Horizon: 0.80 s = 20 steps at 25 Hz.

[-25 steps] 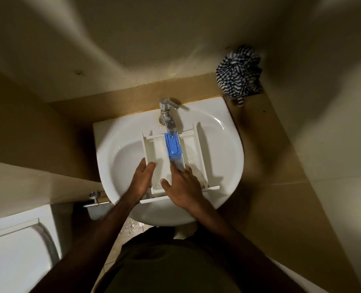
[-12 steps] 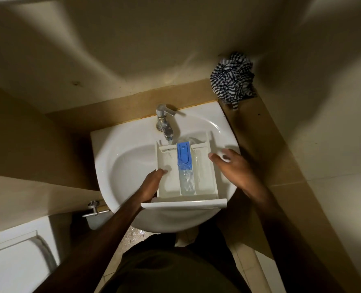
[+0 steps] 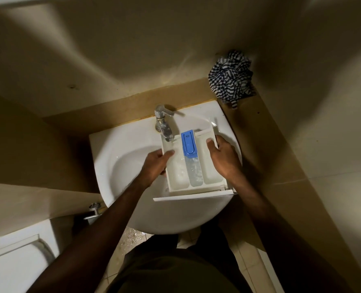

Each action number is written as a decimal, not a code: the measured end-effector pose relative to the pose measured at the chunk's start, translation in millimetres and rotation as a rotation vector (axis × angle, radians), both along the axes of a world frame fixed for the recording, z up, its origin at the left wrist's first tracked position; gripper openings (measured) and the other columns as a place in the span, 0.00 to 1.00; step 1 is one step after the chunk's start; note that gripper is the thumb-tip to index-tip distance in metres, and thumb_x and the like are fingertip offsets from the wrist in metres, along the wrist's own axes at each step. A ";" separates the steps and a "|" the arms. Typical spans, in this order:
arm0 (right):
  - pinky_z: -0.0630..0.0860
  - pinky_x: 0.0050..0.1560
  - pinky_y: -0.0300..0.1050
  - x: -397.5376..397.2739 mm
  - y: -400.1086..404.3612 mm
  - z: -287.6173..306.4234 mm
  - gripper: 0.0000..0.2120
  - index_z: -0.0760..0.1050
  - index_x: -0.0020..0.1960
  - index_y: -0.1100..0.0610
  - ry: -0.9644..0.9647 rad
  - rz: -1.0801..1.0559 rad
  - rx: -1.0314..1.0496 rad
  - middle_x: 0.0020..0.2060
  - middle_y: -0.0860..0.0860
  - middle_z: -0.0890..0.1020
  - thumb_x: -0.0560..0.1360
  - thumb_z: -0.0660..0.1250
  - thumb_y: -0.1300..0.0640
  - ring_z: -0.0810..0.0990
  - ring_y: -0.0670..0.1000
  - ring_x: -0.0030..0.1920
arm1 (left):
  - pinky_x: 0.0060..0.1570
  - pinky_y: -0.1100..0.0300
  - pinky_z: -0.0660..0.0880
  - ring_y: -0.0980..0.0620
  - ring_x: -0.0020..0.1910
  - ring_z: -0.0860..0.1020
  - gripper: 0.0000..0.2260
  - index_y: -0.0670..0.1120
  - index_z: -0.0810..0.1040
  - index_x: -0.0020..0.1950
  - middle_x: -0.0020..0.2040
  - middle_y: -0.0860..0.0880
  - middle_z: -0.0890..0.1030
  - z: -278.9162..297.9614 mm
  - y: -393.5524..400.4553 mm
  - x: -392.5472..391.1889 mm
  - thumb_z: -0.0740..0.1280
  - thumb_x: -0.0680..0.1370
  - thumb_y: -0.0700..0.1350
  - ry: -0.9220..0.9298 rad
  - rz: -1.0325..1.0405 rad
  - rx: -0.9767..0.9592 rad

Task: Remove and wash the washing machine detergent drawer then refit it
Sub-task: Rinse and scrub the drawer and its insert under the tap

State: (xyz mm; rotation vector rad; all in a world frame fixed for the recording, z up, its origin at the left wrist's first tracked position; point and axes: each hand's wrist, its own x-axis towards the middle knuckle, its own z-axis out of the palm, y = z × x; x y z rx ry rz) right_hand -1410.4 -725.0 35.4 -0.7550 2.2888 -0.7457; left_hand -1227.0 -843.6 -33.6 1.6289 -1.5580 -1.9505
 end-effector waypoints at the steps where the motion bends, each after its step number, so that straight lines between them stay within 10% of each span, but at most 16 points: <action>1: 0.79 0.54 0.51 -1.9 -0.5 -1.7 0.18 0.77 0.63 0.46 0.023 0.012 -0.002 0.45 0.43 0.83 0.84 0.56 0.39 0.83 0.51 0.50 | 0.45 0.46 0.86 0.40 0.48 0.86 0.14 0.43 0.81 0.56 0.53 0.40 0.86 2.8 -7.6 -3.1 0.66 0.84 0.53 0.001 0.035 -0.052; 6: 0.81 0.51 0.52 -7.6 6.7 -7.9 0.17 0.77 0.59 0.49 0.113 0.028 0.016 0.40 0.44 0.81 0.84 0.55 0.39 0.82 0.52 0.44 | 0.49 0.38 0.83 0.32 0.45 0.84 0.14 0.37 0.79 0.57 0.47 0.33 0.84 4.1 -26.7 -20.7 0.63 0.86 0.47 -0.117 -0.101 -0.297; 12: 0.81 0.50 0.58 3.7 16.5 -12.9 0.19 0.76 0.63 0.54 0.132 -0.025 0.011 0.40 0.55 0.82 0.86 0.55 0.42 0.83 0.61 0.46 | 0.42 0.54 0.71 0.41 0.42 0.80 0.14 0.37 0.83 0.50 0.46 0.37 0.86 2.0 -17.9 -29.4 0.66 0.85 0.47 -0.176 -0.053 -0.494; 20: 0.81 0.53 0.59 12.1 14.3 -12.0 0.21 0.73 0.72 0.53 0.157 0.029 -0.023 0.40 0.53 0.82 0.87 0.54 0.44 0.83 0.62 0.49 | 0.43 0.44 0.85 0.43 0.45 0.82 0.10 0.43 0.73 0.61 0.53 0.41 0.81 4.7 -24.4 -4.1 0.57 0.88 0.48 -0.074 -0.220 -0.413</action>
